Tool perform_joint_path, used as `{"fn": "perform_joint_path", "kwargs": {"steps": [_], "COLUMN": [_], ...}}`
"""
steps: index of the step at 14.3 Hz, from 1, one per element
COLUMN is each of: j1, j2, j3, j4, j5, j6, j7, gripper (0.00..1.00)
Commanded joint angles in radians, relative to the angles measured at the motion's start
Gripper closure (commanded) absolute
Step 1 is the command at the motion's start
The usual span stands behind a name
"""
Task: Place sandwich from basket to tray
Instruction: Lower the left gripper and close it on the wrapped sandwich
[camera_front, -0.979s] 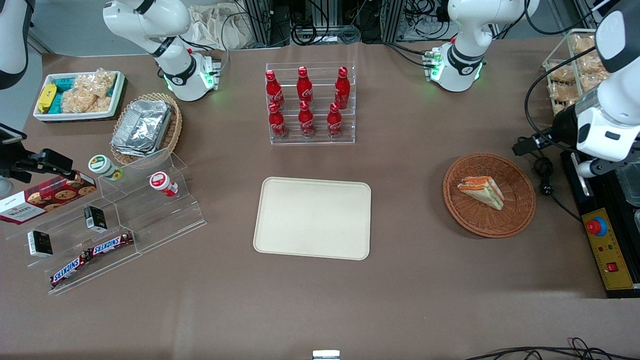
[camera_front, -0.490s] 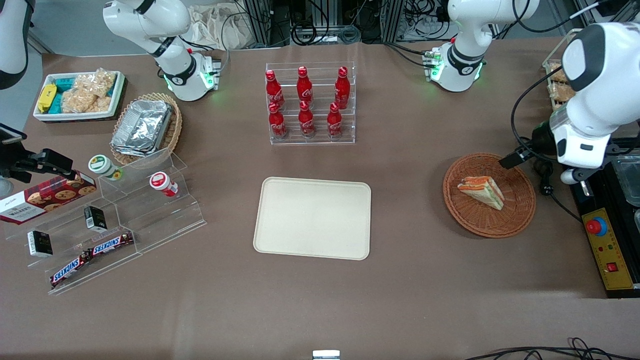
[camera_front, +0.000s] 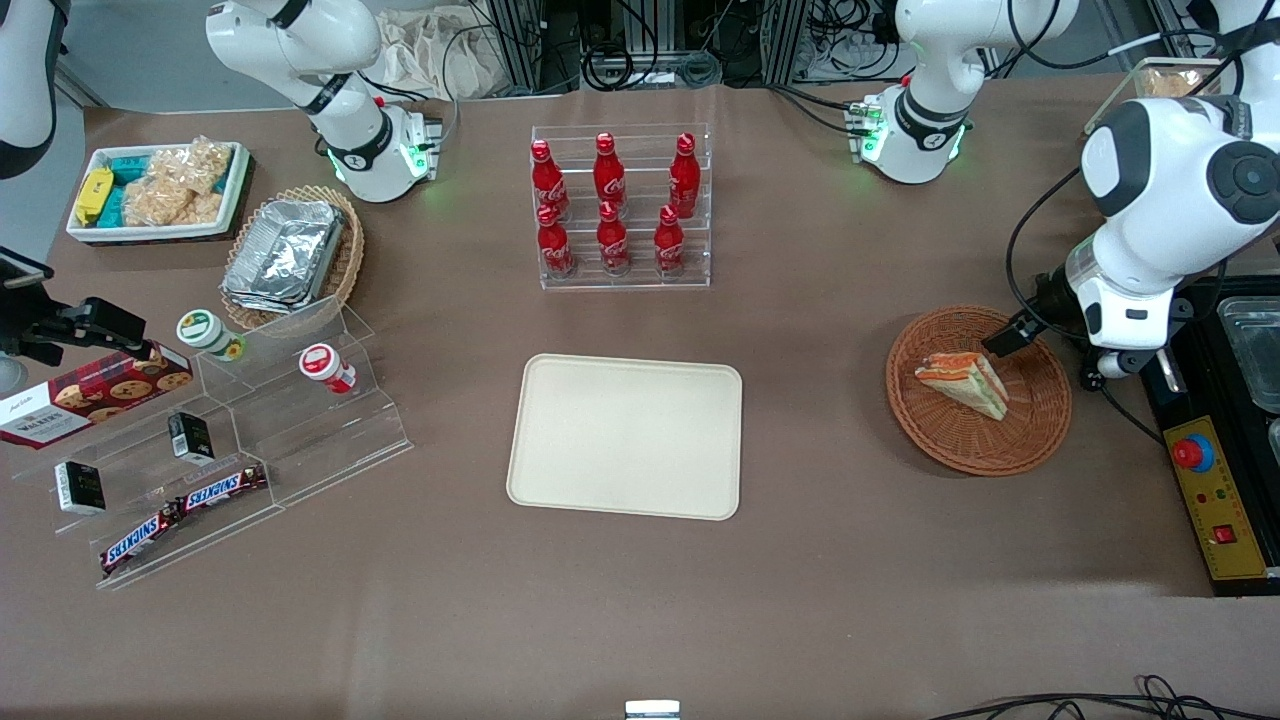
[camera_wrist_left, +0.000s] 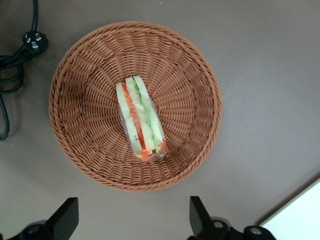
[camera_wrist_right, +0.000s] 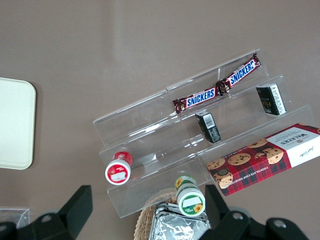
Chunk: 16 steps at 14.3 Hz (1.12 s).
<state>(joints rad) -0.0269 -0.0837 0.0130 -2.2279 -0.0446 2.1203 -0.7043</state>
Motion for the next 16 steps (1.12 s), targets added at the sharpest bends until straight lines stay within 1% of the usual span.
{"fn": "perform_joint_path", "kwargs": {"steps": [1, 8, 11, 16], "j1": [-0.005, -0.005, -0.007, -0.007], "j2": [0.03, 0.168, 0.205, 0.223], "j3": [0.007, 0.007, 0.005, 0.007], "j4": [-0.026, -0.026, -0.032, -0.124], "j5": [-0.001, 0.0, 0.0, 0.002], "j6": [0.062, 0.153, 0.184, 0.325], "j7": [-0.065, -0.178, -0.227, -0.233], "gripper": [0.0, 0.01, 0.01, 0.01]}}
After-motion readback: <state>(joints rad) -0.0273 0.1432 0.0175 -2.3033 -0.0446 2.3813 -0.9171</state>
